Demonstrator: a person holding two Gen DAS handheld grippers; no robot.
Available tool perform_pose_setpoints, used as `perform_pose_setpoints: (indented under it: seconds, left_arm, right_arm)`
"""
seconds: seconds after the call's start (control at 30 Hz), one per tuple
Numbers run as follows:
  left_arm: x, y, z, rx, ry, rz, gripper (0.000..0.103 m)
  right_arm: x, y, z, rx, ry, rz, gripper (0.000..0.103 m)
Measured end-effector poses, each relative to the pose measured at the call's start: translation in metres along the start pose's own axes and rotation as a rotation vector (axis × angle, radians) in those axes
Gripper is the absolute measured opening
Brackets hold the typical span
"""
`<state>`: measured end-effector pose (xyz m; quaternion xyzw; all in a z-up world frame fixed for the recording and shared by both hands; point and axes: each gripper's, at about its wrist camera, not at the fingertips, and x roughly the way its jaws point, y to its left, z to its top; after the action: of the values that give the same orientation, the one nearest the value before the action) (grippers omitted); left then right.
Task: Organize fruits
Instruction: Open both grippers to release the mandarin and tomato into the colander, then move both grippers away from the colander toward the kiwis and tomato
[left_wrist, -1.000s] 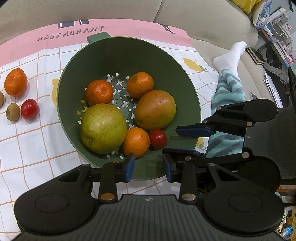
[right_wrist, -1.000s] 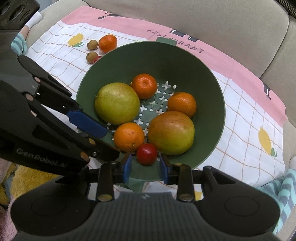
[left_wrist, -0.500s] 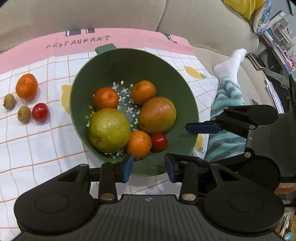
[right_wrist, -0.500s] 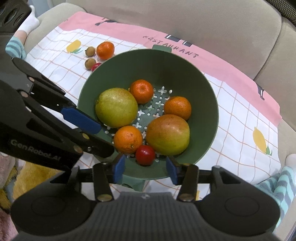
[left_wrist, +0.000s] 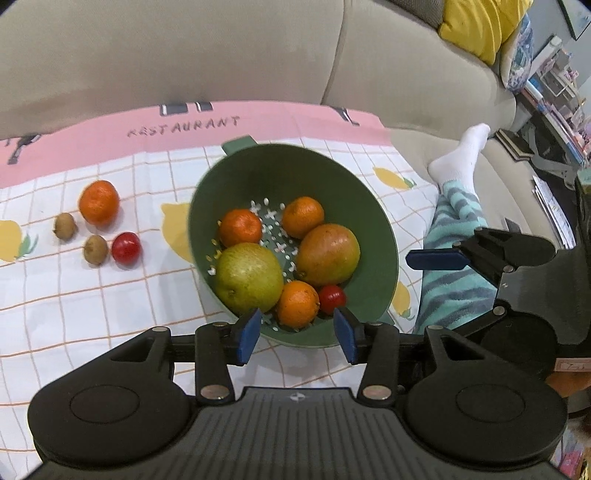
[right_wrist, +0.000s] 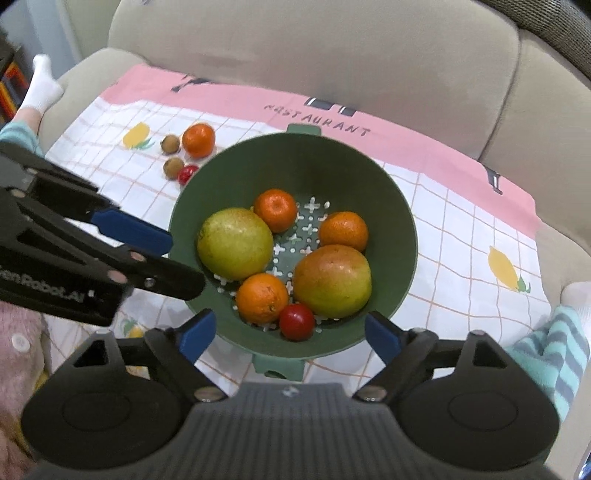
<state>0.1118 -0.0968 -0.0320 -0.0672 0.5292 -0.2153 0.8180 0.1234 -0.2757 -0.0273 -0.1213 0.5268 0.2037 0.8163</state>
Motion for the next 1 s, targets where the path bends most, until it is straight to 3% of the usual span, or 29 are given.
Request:
perform_pose_setpoints:
  seconds: [0.4, 0.5, 0.63, 0.83, 1.0]
  left_arm:
    - [-0.033, 0.018, -0.010, 0.027, -0.111, 0.074, 0.056]
    - [-0.040, 0.026, -0.011, 0.027, -0.139, 0.098, 0.057]
    - [-0.047, 0.038, -0.013, 0.021, -0.172, 0.121, 0.057]
    - [-0.057, 0.059, -0.015, -0.004, -0.227, 0.125, 0.059]
    - [-0.060, 0.076, -0.019, -0.016, -0.252, 0.141, 0.059]
  right_arm:
    - [-0.015, 0.019, -0.006, 0.201, -0.171, -0.045, 0.093]
    - [-0.016, 0.029, -0.008, 0.245, -0.239, -0.094, 0.099]
    - [-0.016, 0.045, -0.011, 0.296, -0.308, -0.142, 0.099]
    - [-0.015, 0.070, -0.012, 0.307, -0.393, -0.176, 0.099]
    - [-0.010, 0.093, -0.007, 0.232, -0.427, -0.171, 0.099]
